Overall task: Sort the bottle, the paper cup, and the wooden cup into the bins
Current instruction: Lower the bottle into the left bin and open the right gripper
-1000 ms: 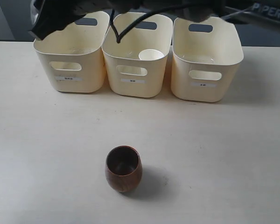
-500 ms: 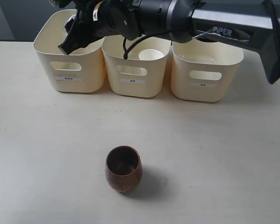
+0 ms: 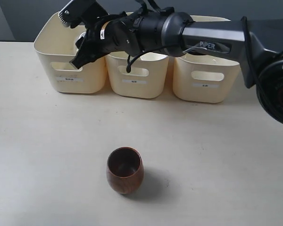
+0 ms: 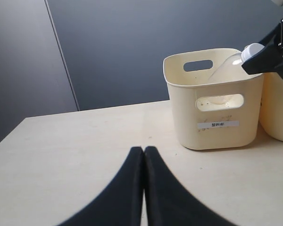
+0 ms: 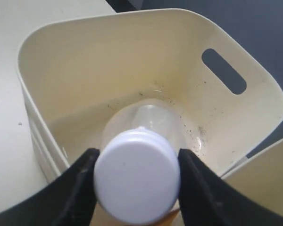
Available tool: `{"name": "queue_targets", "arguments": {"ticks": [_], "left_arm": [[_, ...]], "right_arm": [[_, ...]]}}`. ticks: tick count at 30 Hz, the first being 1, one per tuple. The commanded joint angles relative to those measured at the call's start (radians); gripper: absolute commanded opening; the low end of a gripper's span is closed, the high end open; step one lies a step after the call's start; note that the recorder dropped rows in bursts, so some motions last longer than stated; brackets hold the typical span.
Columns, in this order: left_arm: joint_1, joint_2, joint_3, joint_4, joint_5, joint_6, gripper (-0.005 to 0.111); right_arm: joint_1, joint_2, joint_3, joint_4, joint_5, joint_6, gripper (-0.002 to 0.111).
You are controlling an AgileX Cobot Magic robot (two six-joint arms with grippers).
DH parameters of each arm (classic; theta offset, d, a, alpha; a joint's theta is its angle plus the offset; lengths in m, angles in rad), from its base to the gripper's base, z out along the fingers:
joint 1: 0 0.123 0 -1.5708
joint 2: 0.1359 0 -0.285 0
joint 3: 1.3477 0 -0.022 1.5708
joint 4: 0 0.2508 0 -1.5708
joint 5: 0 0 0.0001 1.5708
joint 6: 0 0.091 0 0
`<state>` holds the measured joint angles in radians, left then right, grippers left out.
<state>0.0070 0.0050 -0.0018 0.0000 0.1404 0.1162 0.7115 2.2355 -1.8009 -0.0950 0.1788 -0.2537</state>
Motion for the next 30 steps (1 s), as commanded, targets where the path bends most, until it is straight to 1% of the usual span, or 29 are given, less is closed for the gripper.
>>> {"name": "queue_targets", "arguments": {"ticks": [1, 9, 10, 12, 15, 16, 17, 23, 25, 30], "left_arm": [[0.0, -0.005, 0.002, 0.0, -0.005, -0.001, 0.0], [0.0, -0.005, 0.002, 0.0, -0.005, -0.001, 0.0], [0.0, -0.005, 0.002, 0.0, -0.005, -0.001, 0.0], [0.0, -0.005, 0.002, 0.0, -0.005, -0.001, 0.0], [0.0, -0.005, 0.002, 0.0, -0.005, -0.001, 0.0], [0.0, -0.005, 0.002, 0.0, -0.005, -0.001, 0.0], [0.0, -0.005, 0.002, 0.0, -0.005, -0.001, 0.0], [0.0, -0.005, 0.002, 0.0, -0.005, -0.001, 0.0], [0.0, -0.005, 0.002, 0.0, -0.005, -0.001, 0.0], [0.0, -0.005, 0.002, 0.0, -0.005, -0.001, 0.0]], "right_arm": [[-0.008, 0.018, 0.002, -0.008, -0.033, 0.0, -0.001], [-0.013, 0.026, 0.002, -0.006, -0.035, 0.0, -0.001], [-0.013, 0.026, 0.002, -0.006, -0.038, 0.0, 0.001], [-0.013, 0.026, 0.002, -0.006, -0.039, 0.0, 0.008], [-0.013, 0.026, 0.002, -0.005, -0.039, 0.0, 0.027], [-0.013, 0.026, 0.002, -0.005, -0.039, 0.0, 0.032], [-0.013, 0.026, 0.002, -0.005, -0.039, 0.0, 0.033], [-0.013, 0.026, 0.002, -0.005, -0.039, 0.0, 0.034], [-0.013, 0.026, 0.002, -0.002, -0.039, 0.0, 0.036], [-0.013, 0.026, 0.002, 0.008, -0.039, 0.0, 0.056]]}}
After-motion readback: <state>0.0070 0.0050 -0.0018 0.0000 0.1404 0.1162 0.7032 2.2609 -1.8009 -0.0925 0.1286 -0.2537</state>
